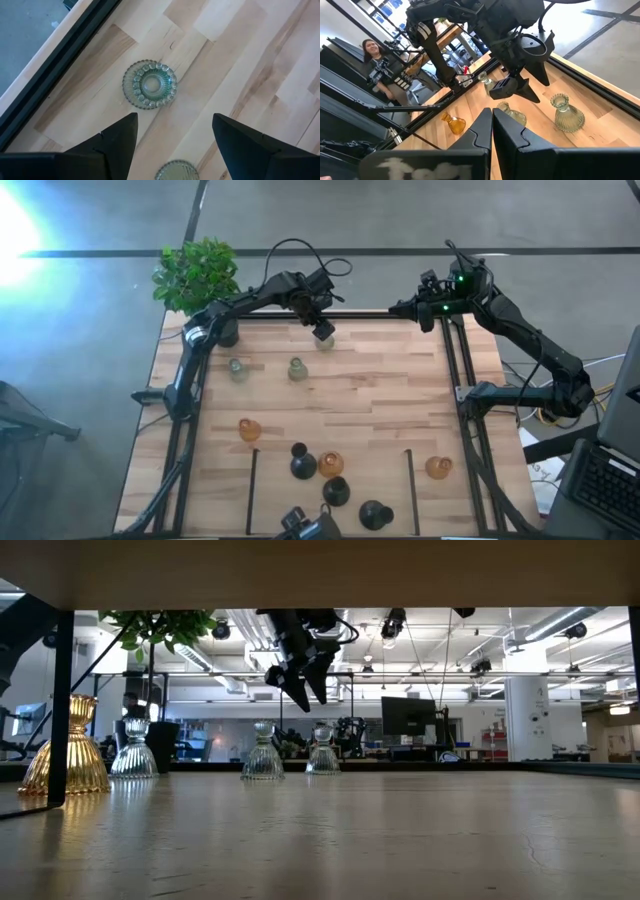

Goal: Pick & Place candle stick holders
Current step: Adjust the top transparent glass candle holder

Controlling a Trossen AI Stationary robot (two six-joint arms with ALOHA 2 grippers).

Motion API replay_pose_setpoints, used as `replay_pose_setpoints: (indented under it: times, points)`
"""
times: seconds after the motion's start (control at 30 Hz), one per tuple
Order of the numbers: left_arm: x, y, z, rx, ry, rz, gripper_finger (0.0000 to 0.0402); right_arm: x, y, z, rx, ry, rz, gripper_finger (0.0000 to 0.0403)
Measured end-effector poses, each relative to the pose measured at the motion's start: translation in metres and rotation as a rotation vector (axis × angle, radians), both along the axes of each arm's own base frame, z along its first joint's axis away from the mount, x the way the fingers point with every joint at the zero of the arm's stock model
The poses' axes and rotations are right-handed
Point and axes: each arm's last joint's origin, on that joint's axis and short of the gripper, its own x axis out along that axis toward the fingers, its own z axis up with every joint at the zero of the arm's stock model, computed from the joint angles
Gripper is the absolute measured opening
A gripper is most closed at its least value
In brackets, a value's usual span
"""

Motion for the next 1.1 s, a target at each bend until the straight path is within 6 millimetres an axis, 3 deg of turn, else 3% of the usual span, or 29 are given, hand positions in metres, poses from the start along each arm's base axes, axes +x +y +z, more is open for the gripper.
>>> replay_pose_setpoints:
  times: [0.67,1.1]
  points:
    - [0.002,0.0,0.001,-0.082,-0.058,0.032,0.0259,0.0,0.0,0.0,0.018,-0.001,-0.006,0.0008]
    - [0.007,0.002,-0.02,-0.129,0.0,0.034,0.0259,0.0,0.0,0.003,0.015,-0.007,-0.006,0.0008]
